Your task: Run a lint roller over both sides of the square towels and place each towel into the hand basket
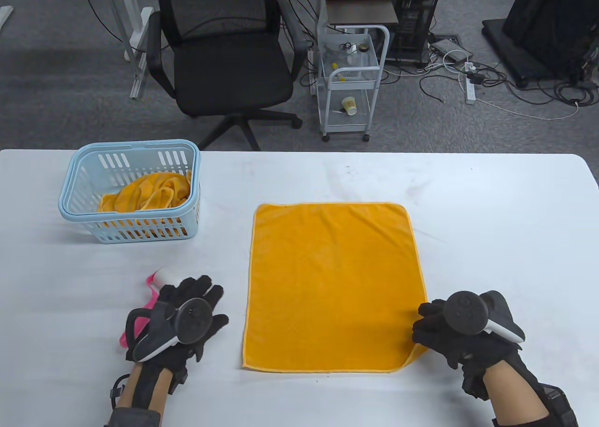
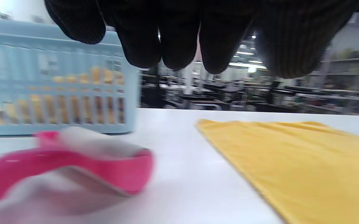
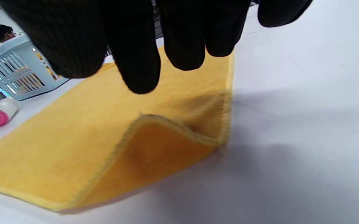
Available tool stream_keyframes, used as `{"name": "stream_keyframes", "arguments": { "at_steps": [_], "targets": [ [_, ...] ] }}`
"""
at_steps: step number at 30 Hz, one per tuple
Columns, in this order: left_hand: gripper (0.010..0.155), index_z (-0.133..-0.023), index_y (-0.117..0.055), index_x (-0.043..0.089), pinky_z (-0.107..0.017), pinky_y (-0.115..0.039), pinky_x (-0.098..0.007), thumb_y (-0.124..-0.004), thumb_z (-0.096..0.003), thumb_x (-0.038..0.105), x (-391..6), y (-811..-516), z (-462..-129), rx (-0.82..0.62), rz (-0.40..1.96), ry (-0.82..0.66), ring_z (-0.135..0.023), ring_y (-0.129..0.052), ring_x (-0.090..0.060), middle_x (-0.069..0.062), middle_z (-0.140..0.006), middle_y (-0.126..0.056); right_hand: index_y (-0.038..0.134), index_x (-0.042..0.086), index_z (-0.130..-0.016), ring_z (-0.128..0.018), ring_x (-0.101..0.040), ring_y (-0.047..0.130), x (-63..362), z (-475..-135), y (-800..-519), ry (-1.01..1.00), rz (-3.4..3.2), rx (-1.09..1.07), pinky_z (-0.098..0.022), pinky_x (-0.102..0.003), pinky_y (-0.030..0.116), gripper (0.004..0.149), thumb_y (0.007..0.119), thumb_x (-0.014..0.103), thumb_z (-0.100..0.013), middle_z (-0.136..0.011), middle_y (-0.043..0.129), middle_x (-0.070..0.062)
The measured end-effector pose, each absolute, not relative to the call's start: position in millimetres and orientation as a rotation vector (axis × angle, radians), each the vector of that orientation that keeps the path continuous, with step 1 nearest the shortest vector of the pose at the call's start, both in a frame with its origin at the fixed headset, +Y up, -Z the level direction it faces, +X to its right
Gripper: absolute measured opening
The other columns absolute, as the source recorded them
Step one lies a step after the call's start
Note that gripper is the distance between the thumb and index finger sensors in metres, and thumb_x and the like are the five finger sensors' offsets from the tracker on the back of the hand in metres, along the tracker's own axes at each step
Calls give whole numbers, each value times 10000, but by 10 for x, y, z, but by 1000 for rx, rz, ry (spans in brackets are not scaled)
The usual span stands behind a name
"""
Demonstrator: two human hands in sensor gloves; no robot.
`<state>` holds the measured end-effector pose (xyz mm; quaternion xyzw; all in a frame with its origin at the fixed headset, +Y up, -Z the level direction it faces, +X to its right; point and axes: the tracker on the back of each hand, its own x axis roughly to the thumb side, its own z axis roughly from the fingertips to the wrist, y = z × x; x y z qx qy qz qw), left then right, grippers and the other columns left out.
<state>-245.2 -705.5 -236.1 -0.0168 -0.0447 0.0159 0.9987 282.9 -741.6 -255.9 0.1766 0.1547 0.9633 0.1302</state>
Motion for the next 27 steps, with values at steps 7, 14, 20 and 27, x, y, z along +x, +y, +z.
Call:
{"name": "stream_keyframes", "arguments": {
  "at_steps": [7,14,20,27],
  "targets": [
    [949,-1101,-431,233,-732,-499,-714,-875,-362,630,-3057,-7332,-2429,-83,84,235,-1100,-482,-514,-148,-1217,-357,857,181,-934,-1008,-483,614,2842,-2576,-7572,440,2891,460,-670,-720,526,474,865,411,-520,-1075,691,-166],
    [1004,-1097,-422,183,-727,-498,-718,-931,-336,596,-3290,-7582,-2461,-215,108,356,-1090,-497,-524,-178,-1205,-378,783,190,-993,-1004,-475,618,2810,-2553,-7642,368,2980,418,-672,-707,535,539,853,425,-513,-1077,677,-161],
    [836,-1082,-538,209,-729,-530,-690,-885,-403,553,-3347,-7749,-2490,-272,65,423,-1071,-587,-486,-147,-1190,-492,769,186,-1003,-1000,-474,624,2805,-2562,-7687,356,3019,386,-670,-702,542,569,854,446,-505,-1077,674,-164],
    [574,-976,-708,269,-733,-564,-665,-842,-464,492,-3334,-7863,-2533,-306,4,462,-1047,-688,-433,-88,-1157,-613,738,181,-1027,-1001,-478,619,2797,-2564,-7703,365,3027,378,-671,-701,543,636,874,483,-483,-1083,660,-169]
  ]
}}
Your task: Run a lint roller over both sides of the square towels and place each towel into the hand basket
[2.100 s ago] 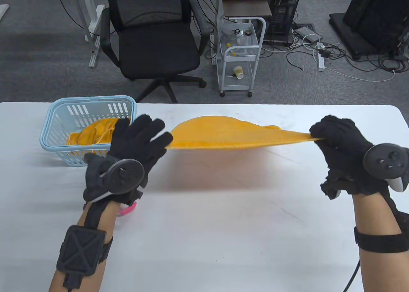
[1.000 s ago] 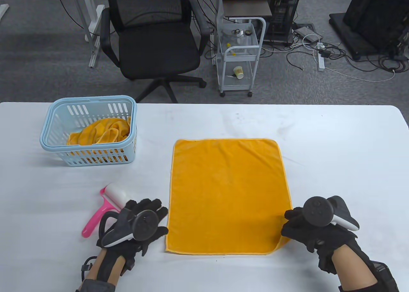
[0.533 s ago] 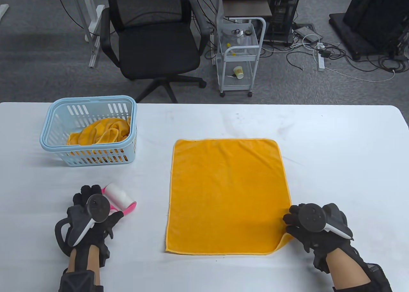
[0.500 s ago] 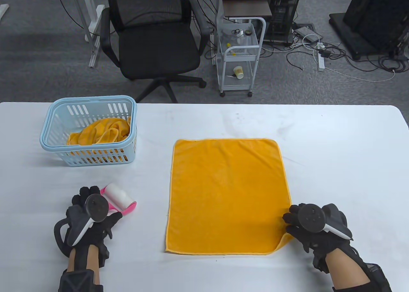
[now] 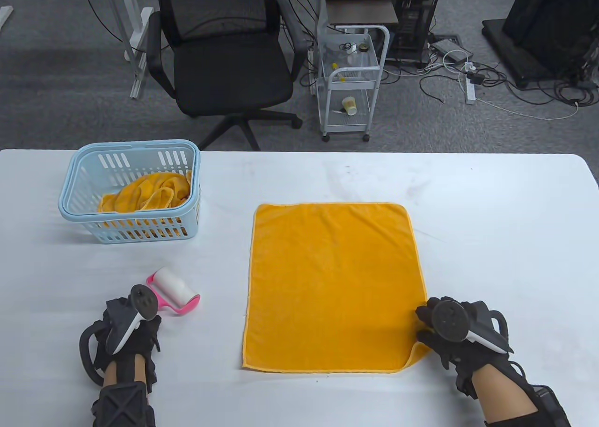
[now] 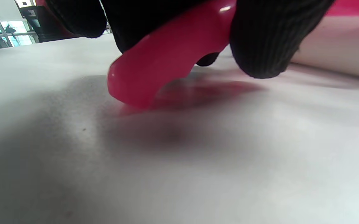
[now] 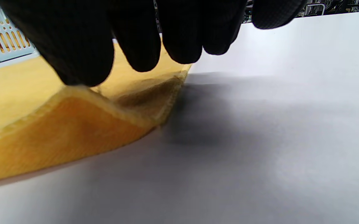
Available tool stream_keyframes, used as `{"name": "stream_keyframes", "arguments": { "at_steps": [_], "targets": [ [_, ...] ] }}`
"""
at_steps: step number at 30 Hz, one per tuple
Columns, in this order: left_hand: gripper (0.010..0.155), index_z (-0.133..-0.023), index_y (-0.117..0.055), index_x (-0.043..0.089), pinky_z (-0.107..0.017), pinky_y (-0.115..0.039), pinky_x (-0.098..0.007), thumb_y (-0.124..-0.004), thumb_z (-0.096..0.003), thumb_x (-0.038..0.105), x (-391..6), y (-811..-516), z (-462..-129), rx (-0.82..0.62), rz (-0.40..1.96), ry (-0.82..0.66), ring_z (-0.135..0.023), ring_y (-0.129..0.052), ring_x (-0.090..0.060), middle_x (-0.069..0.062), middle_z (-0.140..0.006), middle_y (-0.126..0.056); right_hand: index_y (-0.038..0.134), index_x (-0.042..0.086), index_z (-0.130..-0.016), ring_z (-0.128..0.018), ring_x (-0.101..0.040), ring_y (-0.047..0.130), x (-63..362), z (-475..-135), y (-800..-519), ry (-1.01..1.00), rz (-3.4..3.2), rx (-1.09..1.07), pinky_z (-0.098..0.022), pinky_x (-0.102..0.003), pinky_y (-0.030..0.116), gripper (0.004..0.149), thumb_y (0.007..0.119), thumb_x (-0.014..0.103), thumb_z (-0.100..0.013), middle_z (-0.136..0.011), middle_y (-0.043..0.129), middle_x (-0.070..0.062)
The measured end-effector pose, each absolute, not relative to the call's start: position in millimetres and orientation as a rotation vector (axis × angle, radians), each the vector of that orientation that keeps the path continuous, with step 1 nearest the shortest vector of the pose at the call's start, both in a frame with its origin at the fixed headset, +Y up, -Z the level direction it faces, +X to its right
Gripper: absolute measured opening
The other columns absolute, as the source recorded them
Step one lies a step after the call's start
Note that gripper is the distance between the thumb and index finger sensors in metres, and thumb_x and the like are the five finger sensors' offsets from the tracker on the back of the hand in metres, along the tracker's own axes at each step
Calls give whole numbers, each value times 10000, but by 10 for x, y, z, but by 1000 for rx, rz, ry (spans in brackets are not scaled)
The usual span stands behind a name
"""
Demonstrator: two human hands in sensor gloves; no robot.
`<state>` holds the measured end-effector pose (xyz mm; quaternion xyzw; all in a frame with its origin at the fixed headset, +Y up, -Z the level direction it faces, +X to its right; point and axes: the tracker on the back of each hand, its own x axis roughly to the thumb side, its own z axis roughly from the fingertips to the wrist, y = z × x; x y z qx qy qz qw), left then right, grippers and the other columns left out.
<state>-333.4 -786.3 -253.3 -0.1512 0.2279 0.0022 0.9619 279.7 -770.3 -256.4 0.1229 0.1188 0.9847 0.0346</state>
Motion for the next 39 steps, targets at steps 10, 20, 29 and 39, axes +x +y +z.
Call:
{"name": "stream_keyframes", "arguments": {
  "at_steps": [10,20,29,39],
  "targets": [
    [502,-934,-744,308,-724,-579,-655,-858,-468,457,-2904,-7578,-2518,-199,198,200,-1033,-712,-442,-84,-1143,-643,615,182,-1102,-1034,-510,525,2782,-2547,-7698,567,3026,447,-674,-726,505,840,952,533,-417,-1138,542,-199],
    [512,-955,-695,361,-639,-770,-579,-833,-479,487,-1156,-7150,-2568,-206,169,-295,-807,-957,-321,-5,-968,-842,541,184,-1136,-1047,-524,483,2754,-2528,-7698,712,3067,490,-676,-740,483,924,980,535,-403,-1163,472,-214],
    [543,-979,-667,346,-602,-831,-522,-818,-479,493,103,-7498,-2565,-304,54,-565,-770,-978,-297,-11,-957,-846,495,182,-1146,-1048,-529,484,2752,-2503,-7684,750,3146,479,-675,-742,486,974,991,538,-389,-1168,455,-222],
    [555,-988,-650,331,-597,-836,-517,-812,-481,488,399,-7653,-2669,-371,-8,-609,-763,-978,-301,-14,-952,-843,487,182,-1147,-1044,-532,494,2735,-2489,-7708,795,3172,470,-672,-741,491,981,989,543,-387,-1167,457,-225]
  ]
}}
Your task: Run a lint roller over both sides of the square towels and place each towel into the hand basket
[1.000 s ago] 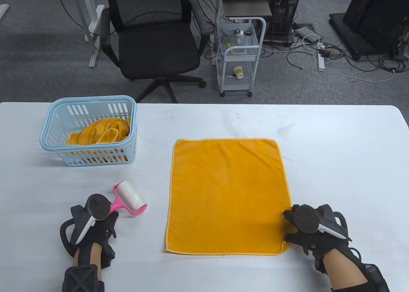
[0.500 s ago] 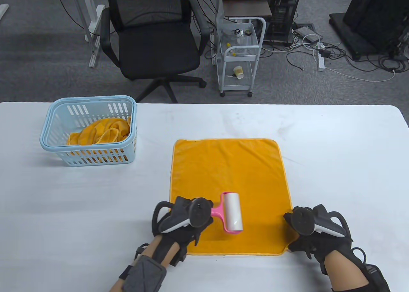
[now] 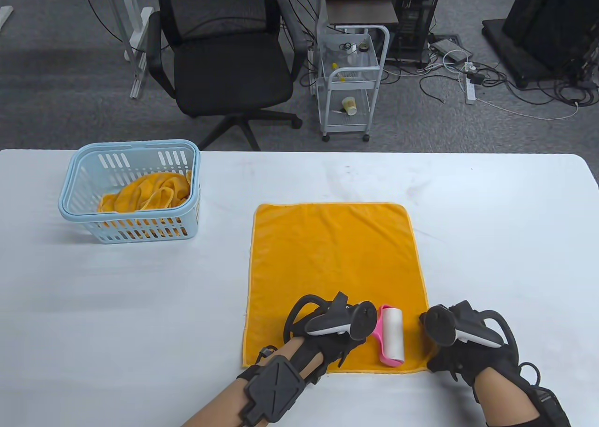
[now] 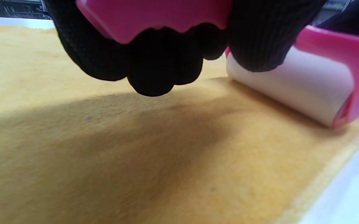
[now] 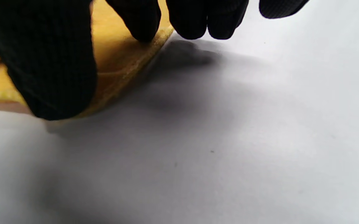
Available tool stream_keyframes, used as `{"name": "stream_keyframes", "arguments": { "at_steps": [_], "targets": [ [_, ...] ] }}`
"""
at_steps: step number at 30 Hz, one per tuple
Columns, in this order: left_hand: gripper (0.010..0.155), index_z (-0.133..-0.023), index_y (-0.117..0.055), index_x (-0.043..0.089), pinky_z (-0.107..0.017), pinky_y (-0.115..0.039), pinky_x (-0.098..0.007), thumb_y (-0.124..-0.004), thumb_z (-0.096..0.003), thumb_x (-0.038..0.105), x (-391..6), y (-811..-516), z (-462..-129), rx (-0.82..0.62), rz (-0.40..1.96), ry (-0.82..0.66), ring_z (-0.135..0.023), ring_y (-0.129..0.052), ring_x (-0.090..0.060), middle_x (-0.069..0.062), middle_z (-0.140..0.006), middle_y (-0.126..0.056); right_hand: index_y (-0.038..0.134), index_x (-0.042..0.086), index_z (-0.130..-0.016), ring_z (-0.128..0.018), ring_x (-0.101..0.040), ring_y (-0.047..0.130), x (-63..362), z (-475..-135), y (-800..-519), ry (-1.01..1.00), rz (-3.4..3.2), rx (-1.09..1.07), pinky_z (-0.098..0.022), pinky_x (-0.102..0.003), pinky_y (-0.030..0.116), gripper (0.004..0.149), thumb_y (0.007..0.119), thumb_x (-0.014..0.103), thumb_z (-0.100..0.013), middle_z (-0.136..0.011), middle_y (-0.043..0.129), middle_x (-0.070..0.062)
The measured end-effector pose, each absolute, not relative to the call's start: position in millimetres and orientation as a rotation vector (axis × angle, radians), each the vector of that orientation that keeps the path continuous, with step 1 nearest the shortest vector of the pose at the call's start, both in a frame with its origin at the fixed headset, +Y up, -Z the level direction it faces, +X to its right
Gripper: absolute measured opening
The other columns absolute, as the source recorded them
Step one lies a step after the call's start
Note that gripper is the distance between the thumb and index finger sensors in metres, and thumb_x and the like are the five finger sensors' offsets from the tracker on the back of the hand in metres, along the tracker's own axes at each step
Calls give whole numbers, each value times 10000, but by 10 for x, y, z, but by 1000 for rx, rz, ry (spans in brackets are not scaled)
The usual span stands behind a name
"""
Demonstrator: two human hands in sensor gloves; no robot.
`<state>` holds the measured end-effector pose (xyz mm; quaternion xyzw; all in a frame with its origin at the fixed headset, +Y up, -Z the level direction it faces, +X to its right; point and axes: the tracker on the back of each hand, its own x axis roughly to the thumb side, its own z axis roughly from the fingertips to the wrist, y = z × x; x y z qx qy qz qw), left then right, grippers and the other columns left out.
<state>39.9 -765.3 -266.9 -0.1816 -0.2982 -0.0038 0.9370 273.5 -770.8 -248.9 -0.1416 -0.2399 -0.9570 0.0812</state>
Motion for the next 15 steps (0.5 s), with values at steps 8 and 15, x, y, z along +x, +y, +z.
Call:
{"name": "stream_keyframes", "arguments": {
  "at_steps": [8,15],
  "targets": [
    [475,-932,-668,344,-591,-841,-531,-859,-499,385,-320,-7555,-2669,-410,-321,-462,-706,-996,-271,19,-883,-876,480,182,-1148,-1044,-531,497,2706,-2480,-7712,-705,-2829,-417,-673,-741,492,984,987,546,-387,-1167,459,-223],
    [436,-903,-668,365,-613,-832,-545,-853,-508,358,-1263,-7473,-2567,-429,-502,-263,-722,-995,-262,40,-883,-872,480,181,-1148,-1043,-531,499,2702,-2481,-7719,-709,-2830,-418,-672,-740,494,982,986,544,-389,-1167,464,-223]
  ]
}}
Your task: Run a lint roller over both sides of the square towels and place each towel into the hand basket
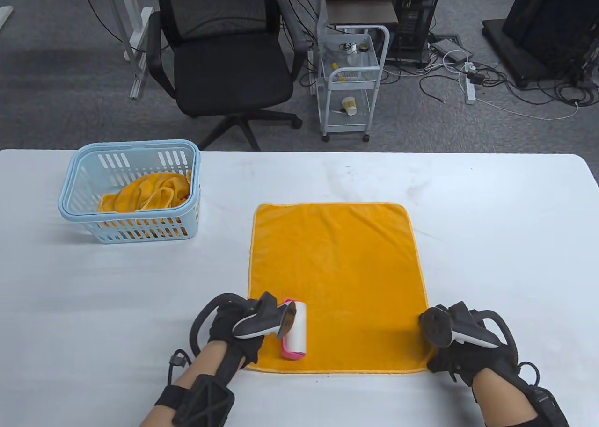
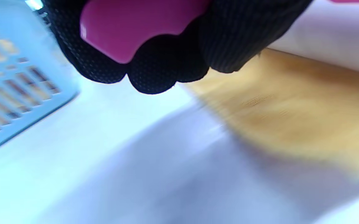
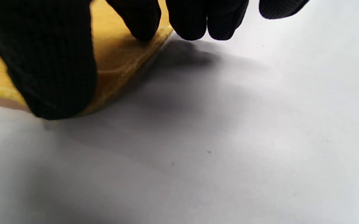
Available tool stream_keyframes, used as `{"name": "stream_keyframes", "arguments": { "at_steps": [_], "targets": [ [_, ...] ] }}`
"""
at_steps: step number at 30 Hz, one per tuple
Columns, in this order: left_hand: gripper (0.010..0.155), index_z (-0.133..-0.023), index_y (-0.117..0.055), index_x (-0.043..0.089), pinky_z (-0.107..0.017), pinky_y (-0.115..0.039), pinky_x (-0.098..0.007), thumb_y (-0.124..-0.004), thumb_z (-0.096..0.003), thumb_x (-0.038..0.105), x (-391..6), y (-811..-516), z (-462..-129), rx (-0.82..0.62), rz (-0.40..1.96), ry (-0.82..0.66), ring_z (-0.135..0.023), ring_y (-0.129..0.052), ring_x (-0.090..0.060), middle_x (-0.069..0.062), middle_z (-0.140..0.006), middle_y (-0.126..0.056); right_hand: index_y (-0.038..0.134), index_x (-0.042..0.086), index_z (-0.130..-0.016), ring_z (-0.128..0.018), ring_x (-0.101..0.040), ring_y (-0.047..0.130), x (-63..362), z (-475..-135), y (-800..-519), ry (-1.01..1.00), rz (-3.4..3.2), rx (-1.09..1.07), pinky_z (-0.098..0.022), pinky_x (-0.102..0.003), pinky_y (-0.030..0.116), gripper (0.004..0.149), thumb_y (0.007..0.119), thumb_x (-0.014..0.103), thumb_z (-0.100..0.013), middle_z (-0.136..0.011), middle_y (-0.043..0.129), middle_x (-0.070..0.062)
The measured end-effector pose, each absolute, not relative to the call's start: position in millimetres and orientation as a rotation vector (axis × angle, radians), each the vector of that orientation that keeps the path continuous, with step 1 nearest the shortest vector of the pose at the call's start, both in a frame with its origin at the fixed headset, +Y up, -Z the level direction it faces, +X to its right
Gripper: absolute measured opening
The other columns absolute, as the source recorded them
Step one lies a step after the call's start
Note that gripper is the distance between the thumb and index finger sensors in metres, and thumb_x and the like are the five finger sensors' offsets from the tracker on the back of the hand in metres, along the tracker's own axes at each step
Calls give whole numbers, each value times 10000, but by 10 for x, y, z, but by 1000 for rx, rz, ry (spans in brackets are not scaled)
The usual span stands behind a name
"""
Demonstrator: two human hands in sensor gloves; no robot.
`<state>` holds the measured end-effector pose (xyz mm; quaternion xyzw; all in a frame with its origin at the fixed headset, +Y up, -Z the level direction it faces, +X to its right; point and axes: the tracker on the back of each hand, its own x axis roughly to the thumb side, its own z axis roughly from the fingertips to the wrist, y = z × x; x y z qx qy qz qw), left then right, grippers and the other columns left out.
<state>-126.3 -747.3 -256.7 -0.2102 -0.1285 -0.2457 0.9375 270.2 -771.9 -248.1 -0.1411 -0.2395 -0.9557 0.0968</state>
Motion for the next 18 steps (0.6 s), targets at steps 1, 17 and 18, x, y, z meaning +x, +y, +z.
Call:
{"name": "stream_keyframes", "arguments": {
  "at_steps": [1,17,18],
  "targets": [
    [434,-902,-669,367,-617,-829,-547,-853,-508,358,-1334,-7459,-2562,-435,-514,-247,-726,-994,-262,42,-883,-873,480,180,-1148,-1043,-532,499,2702,-2481,-7719,-710,-2830,-418,-673,-740,494,983,986,543,-388,-1167,463,-223],
    [569,-976,-582,340,-603,-864,-490,-862,-485,405,-90,-7495,-3139,-350,-102,-479,-714,-981,-213,50,-903,-831,470,185,-1148,-1042,-531,502,2726,-2485,-7733,-724,-2848,-411,-672,-739,494,983,981,547,-391,-1167,465,-221],
    [564,-977,-583,338,-605,-855,-497,-857,-489,401,-75,-7541,-3164,-354,-117,-476,-718,-975,-223,44,-908,-827,472,184,-1148,-1042,-531,500,2728,-2487,-7734,-723,-2847,-411,-673,-739,494,983,982,547,-390,-1167,466,-220]
  ]
}}
